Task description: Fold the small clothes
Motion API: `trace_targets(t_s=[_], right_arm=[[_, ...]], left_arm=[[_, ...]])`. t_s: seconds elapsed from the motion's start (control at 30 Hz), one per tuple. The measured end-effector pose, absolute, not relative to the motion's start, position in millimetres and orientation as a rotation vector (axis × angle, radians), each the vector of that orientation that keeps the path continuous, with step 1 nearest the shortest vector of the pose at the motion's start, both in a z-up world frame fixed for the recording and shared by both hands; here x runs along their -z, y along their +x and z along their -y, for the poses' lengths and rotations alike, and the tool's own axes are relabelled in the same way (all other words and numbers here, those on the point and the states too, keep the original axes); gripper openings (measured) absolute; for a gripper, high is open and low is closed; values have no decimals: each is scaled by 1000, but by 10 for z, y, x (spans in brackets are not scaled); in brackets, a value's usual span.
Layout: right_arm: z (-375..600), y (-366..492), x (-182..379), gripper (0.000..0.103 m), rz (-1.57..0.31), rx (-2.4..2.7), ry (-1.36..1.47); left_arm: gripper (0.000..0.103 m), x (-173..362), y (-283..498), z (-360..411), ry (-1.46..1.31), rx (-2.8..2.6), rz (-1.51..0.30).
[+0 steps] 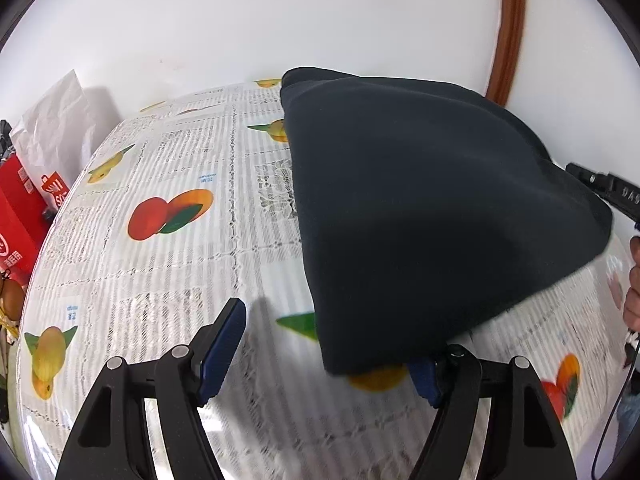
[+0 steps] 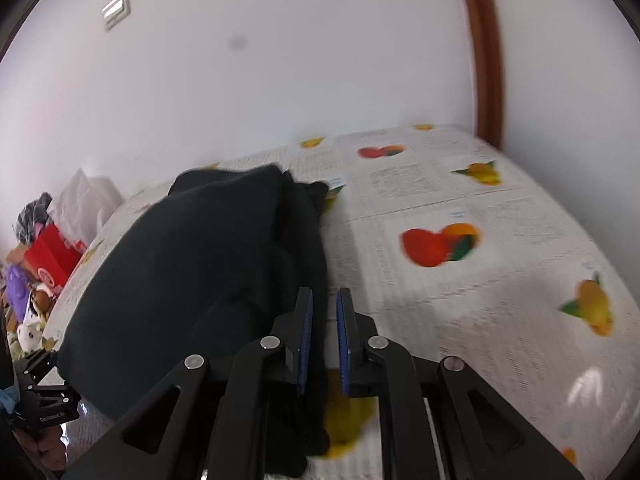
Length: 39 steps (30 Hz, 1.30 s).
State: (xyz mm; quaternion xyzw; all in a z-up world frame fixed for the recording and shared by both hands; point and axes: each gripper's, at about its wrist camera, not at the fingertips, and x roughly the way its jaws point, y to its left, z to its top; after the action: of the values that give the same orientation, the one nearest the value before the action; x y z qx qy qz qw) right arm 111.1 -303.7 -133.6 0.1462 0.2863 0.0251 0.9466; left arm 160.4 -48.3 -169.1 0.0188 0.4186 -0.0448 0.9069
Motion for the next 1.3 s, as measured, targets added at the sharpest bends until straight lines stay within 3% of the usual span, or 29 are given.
trace_targets(t_s=[0.17,0.4,0.73,0.83,0.9,0.97,1.3], right_arm=[[2874,924,1239,17,-553,-140,327],[2720,829,1593,19,-579,-78,175],[2849,802,1304,25,-595,-113,198],[2827,985,1126,28,-591,-130,189],[2802,1176,1028,41,-606,-138,180],[2803,1415,942,47,-626,-170,209],[2738,2579,916,47,-793,-209,271]], left_arm=[[71,1669,1334,424,55,121,-857],[71,1368,1065,338,-10,187,-790],[71,1425,1644,385,9,138,-833],[72,1587,1726,448,36,158,-902],[72,1546,1736,457,55,172,-907],[72,1441,1743,438,63,190,-907],[71,1155,2175,188,-15,155,-859]])
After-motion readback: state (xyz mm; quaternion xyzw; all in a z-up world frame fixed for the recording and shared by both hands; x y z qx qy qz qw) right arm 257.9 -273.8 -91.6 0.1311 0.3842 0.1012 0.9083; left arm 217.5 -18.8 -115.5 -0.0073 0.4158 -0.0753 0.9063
